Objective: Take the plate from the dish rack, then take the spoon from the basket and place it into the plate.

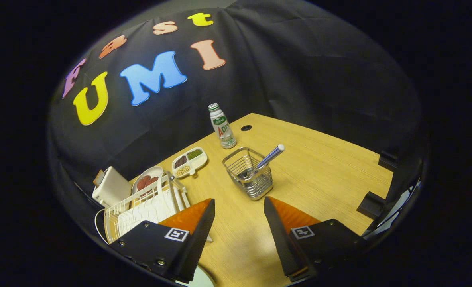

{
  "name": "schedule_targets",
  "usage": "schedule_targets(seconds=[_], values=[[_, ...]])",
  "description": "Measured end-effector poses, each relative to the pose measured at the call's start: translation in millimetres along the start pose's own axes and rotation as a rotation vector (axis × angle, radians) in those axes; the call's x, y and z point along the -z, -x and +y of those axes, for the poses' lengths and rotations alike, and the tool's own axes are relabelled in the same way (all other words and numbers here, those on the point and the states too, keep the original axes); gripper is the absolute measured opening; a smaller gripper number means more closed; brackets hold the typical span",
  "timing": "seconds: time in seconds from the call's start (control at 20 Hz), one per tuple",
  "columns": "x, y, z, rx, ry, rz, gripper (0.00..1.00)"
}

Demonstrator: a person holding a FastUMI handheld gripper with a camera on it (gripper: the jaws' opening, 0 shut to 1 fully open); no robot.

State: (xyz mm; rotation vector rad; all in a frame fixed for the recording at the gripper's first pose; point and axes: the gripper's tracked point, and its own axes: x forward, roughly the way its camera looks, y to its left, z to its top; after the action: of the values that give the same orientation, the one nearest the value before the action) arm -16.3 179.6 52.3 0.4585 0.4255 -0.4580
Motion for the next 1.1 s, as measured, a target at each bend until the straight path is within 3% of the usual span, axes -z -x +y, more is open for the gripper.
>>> schedule_targets(seconds=[0.3,0.65,0.8,0.9,1.0,1.1], values=[[-45,-39,-33,0.099,-0.141,-0.081,0.78],[-53,-79,-50,0.141,-0.196,-0.091,0.78],[-51,-88,-53,0.140,-0.181,-0.081,0.55],[-46,-98,-52,0.131,-0.174,-0.071,0.52],[-50,-97,-52,0.132,-0.174,-0.077,0.32],[-53,-94,-50,0.130,-0.184,-0.083,0.30]])
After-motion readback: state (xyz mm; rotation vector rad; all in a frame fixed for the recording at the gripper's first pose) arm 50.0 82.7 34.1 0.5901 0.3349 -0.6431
